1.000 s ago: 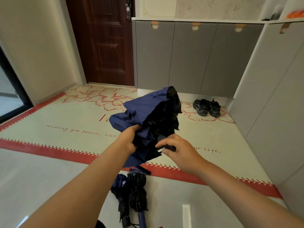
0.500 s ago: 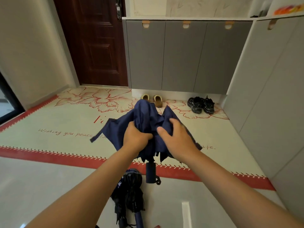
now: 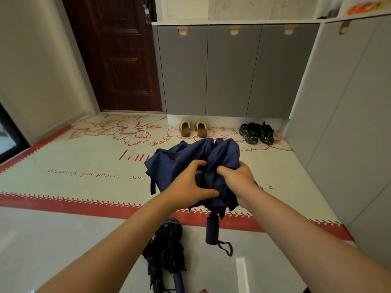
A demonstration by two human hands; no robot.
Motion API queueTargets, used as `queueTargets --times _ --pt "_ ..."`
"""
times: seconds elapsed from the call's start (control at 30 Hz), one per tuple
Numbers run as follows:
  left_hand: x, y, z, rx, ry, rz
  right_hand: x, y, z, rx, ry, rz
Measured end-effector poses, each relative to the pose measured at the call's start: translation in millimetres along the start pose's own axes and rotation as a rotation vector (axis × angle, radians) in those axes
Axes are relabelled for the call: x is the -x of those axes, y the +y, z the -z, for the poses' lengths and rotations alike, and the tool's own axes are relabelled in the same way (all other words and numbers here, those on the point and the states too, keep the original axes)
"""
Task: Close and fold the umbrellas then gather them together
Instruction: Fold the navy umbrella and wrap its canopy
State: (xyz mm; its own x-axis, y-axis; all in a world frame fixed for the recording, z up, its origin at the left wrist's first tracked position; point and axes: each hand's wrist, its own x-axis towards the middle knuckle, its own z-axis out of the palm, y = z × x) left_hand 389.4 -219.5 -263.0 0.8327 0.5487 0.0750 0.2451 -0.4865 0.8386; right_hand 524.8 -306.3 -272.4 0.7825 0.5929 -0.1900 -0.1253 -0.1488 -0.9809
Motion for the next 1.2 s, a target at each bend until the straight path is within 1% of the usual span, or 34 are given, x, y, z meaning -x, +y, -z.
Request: queueTargets --times 0.07,0.1,0.17,0.2,0.23,0.3,0.33,0.37,0.4,0.5,0.6,0.67,0.77,0.83,0.87,0.9,0.93,1.0,1.03,1.07,1.1,1.13,1.17,1.2 --pt "0.7 6.4 12.0 -0.040 0.057 -0.001 -5.3 -5.8 9.0 -0.038 0.045 0.013" --pt "1.8 9.8 19.3 0.003 0.070 0.011 -7.4 -8.5 12.7 -0.049 0.068 0.014" --pt "8.3 18.3 31.1 0.100 0.039 0.017 -10.3 -11.4 18.1 -0.043 0.097 0.008" --pt "12.0 22.0 36.4 0.084 0.034 0.007 -10.3 -12.4 19.3 -0.032 0.100 0.006" --pt "14.3 24.2 40.7 0.006 0.074 -0.020 -10.3 -12.9 20.2 -0.015 0.100 0.009" --pt "14.2 22.9 47.8 -0.175 0.271 -0.087 -10.6 -12.2 22.0 0.028 0.083 0.017" --pt "13.1 19.7 50.7 -0.203 0.351 -0.102 -10.5 -12.0 22.2 0.052 0.067 0.021" --pt "11.1 14.9 52.0 -0.206 0.372 -0.095 -9.9 -12.4 22.4 0.076 0.047 0.026" --pt "8.8 7.8 51.5 -0.222 0.337 -0.069 -9.3 -12.3 22.2 0.097 0.016 0.032" --pt "4.9 -9.8 45.1 -0.370 0.114 0.018 -4.9 -12.9 19.1 0.201 -0.129 0.056" --pt "3.5 -13.8 46.0 -0.252 0.008 0.018 0.4 -12.6 13.8 0.262 -0.281 0.066" --pt "2.9 -14.0 48.8 -0.173 -0.012 0.021 0.8 -9.2 11.5 0.261 -0.341 0.048" --pt "2.9 -14.4 47.7 -0.096 0.063 0.013 -0.4 -5.8 11.8 0.244 -0.396 -0.033" --pt "1.5 -14.1 46.8 -0.064 0.098 0.029 -0.7 -6.7 13.0 0.234 -0.432 -0.046" --pt "0.1 -14.9 47.1 -0.057 0.105 0.040 -0.9 -8.4 13.1 0.277 -0.417 -0.027" --pt "-1.5 -16.4 47.9 -0.054 0.112 0.054 -2.8 -9.7 14.0 0.353 -0.358 0.008" --pt "-2.9 -18.6 48.6 -0.058 0.123 0.073 -6.5 -9.3 15.7 0.441 -0.246 0.052" --pt "-3.7 -21.3 49.0 -0.097 0.163 0.116 -12.3 -9.3 20.6 0.600 0.051 0.151" --pt "-3.7 -21.9 48.7 -0.121 0.192 0.126 -11.6 -9.5 21.2 0.632 0.151 0.221" --pt "-4.0 -21.5 48.0 -0.141 0.218 0.131 -9.1 -9.2 20.1 0.641 0.198 0.303" --pt "-3.9 -19.8 47.4 -0.153 0.240 0.137 -4.4 -9.8 17.4 0.631 0.192 0.388" --pt "-3.8 -17.7 46.7 -0.155 0.256 0.149 1.1 -10.7 13.2 0.637 0.148 0.468" --pt "-3.7 -15.3 45.9 -0.151 0.268 0.164 8.5 -11.7 8.5 0.690 0.083 0.540" --pt "-4.1 -13.8 45.4 -0.141 0.277 0.180 16.5 -11.9 2.8 0.809 0.003 0.579"
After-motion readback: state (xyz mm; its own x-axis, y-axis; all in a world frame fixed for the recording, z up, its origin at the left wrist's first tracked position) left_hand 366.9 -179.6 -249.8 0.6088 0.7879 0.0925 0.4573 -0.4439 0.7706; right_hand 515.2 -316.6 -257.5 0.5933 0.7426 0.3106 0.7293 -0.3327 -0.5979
